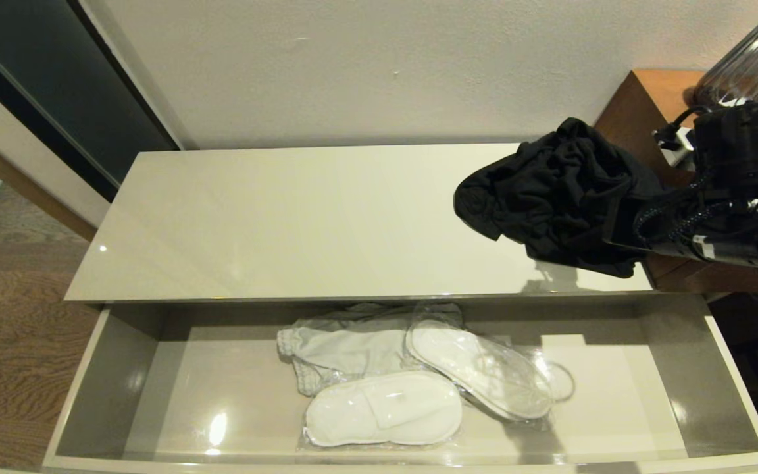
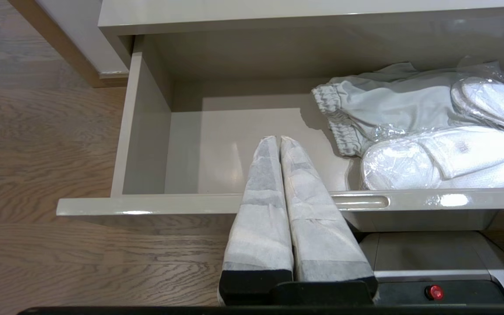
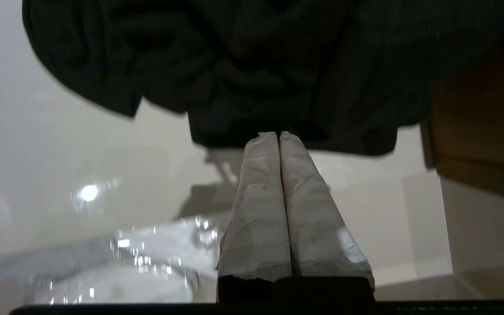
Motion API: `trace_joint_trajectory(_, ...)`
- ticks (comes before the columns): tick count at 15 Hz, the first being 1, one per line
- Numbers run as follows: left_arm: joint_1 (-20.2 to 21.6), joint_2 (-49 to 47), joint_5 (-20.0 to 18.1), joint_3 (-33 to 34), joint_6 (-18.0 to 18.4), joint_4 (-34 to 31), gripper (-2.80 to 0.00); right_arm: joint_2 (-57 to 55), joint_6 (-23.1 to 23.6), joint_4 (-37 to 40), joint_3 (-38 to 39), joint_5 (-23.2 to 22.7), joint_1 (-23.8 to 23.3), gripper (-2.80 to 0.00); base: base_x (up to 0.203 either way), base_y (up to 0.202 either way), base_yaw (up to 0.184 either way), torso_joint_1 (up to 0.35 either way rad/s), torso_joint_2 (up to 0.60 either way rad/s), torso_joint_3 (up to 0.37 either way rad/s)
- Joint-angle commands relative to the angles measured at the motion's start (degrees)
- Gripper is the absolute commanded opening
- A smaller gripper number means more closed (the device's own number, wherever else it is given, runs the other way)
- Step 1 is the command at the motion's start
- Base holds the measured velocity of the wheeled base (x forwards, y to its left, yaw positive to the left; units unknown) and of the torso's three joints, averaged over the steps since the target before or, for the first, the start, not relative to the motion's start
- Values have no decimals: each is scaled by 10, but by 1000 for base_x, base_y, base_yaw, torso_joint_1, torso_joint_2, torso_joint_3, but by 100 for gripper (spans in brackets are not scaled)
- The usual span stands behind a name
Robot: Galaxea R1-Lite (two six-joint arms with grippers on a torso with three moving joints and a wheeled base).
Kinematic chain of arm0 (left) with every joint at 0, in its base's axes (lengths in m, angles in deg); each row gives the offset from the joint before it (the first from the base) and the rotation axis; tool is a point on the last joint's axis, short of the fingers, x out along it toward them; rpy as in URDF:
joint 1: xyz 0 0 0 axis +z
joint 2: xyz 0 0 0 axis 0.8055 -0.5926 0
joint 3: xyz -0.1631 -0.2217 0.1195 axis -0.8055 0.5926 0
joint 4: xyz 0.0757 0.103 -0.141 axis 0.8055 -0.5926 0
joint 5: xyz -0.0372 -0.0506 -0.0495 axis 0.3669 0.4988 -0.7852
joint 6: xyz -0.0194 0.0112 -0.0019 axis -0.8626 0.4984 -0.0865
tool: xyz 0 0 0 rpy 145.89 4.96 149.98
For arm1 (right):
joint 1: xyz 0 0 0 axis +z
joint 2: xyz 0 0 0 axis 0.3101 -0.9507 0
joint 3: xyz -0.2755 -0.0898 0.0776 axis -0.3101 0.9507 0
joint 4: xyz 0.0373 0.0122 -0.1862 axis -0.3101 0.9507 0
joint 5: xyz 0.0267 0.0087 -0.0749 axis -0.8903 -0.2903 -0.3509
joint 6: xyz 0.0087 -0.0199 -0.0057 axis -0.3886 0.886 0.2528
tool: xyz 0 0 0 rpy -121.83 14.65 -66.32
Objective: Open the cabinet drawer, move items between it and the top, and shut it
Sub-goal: Pick up the T-shirt on the table
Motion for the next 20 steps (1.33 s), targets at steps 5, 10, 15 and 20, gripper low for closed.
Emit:
trace_joint_trajectory(5,0,-1,0,0,0,0,-280,-68,11,-51,-54,87,2,0,0,0,0,0,0,0)
trace_joint_trajectory(10,0,-1,0,0,0,-1,-280,-111,49,-154,-39,130,0,0,0,0,0,0,0,0)
trace_joint_trajectory(15,0,-1,0,0,0,0,-280,-157,48,-199,-26,133,-1,0,0,0,0,0,0,0)
trace_joint_trajectory(20,0,-1,0,0,0,0,-280,-230,61,-301,-18,141,-8,0,0,0,0,0,0,0)
